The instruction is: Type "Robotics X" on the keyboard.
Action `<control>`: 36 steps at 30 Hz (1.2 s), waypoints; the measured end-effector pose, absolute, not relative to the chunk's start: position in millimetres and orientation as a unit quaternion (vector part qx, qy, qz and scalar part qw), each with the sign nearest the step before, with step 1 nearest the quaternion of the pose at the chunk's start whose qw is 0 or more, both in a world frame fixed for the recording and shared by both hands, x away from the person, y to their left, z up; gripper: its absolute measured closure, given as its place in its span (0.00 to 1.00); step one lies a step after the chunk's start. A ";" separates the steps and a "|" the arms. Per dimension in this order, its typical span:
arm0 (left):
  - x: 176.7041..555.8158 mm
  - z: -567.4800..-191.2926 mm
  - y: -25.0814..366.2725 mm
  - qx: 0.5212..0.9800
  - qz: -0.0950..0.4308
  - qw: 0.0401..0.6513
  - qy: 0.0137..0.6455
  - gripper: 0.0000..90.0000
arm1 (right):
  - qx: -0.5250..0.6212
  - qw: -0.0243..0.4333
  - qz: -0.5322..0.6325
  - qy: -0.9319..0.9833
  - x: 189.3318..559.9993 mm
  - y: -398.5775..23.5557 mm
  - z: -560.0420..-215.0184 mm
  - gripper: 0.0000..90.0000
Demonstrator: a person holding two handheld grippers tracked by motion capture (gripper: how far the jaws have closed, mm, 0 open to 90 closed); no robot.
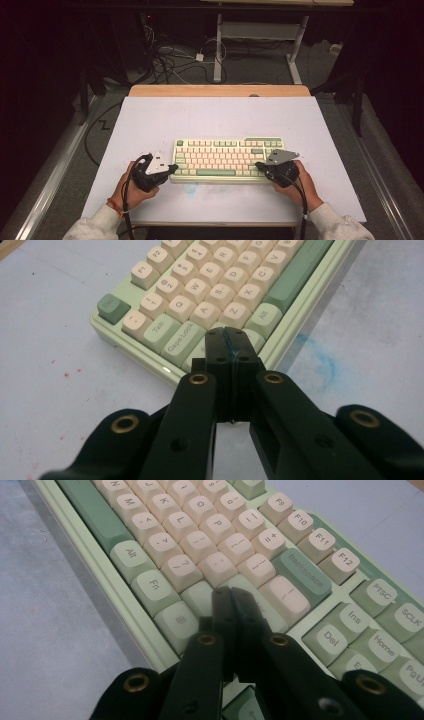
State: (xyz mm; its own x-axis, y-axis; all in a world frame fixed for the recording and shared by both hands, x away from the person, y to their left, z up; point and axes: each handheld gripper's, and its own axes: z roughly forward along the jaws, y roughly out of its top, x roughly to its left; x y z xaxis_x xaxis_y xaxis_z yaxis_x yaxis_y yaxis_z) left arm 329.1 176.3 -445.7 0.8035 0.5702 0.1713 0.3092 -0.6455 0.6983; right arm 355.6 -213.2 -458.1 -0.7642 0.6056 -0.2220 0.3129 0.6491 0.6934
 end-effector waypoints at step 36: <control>355.8 -447.4 138.8 0.905 0.178 0.318 0.218 0.97 | 0.260 0.224 0.327 0.880 355.5 -213.2 -458.1 1.00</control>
State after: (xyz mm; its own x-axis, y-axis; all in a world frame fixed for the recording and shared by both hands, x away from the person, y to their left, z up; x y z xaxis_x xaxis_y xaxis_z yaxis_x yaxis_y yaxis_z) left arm 355.8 138.8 -447.4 0.8419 0.5077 0.1829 0.2816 -0.7025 0.6536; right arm 355.5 -213.2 -458.1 -0.7646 0.6040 -0.2247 0.3106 0.6508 0.6928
